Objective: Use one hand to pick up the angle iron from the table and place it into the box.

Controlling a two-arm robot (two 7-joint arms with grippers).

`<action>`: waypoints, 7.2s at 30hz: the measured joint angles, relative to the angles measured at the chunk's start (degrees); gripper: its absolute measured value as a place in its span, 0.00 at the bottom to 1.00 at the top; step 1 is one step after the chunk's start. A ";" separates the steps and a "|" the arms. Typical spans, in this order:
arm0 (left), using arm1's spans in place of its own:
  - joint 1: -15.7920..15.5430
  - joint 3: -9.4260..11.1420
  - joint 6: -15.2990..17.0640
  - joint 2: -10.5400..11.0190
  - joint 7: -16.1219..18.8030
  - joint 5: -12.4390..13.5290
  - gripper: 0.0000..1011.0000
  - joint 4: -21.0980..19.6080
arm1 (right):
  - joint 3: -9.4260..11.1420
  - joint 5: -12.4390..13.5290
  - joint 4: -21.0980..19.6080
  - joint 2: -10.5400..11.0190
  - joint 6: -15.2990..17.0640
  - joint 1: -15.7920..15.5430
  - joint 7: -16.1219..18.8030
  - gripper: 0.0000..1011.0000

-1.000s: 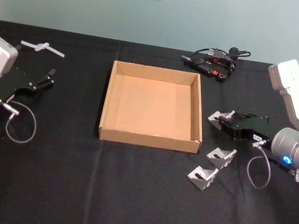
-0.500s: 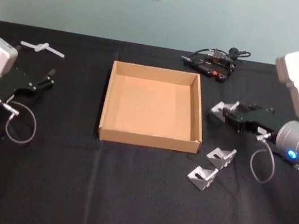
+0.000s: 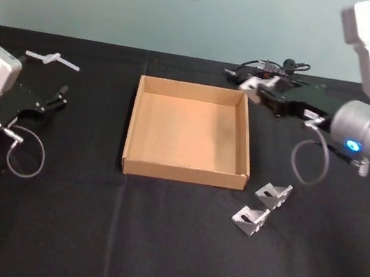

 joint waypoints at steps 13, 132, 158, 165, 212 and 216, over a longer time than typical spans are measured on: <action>0.00 0.00 0.00 0.00 0.00 0.00 0.99 0.00 | -8.40 -3.34 10.65 -8.04 1.19 8.47 1.59 0.44; 0.00 0.00 0.00 0.00 0.00 0.00 0.99 0.00 | 6.72 -6.84 -10.75 4.55 15.99 -16.11 3.52 0.99; 0.00 0.00 0.00 0.00 0.00 0.00 0.99 0.00 | 6.81 -7.34 -10.26 3.73 16.09 -15.92 3.69 0.99; 0.00 0.00 0.00 0.00 0.00 0.00 0.99 0.00 | 6.78 -7.34 -10.30 3.76 16.08 -15.89 3.68 0.88; 0.01 0.00 0.00 0.00 0.00 0.01 0.99 0.00 | 7.96 -9.72 -15.07 2.83 16.72 -13.00 4.10 0.44; 0.00 0.00 0.00 0.00 0.00 0.00 0.99 0.00 | 6.46 -10.63 -14.27 1.60 16.87 -9.91 4.52 0.44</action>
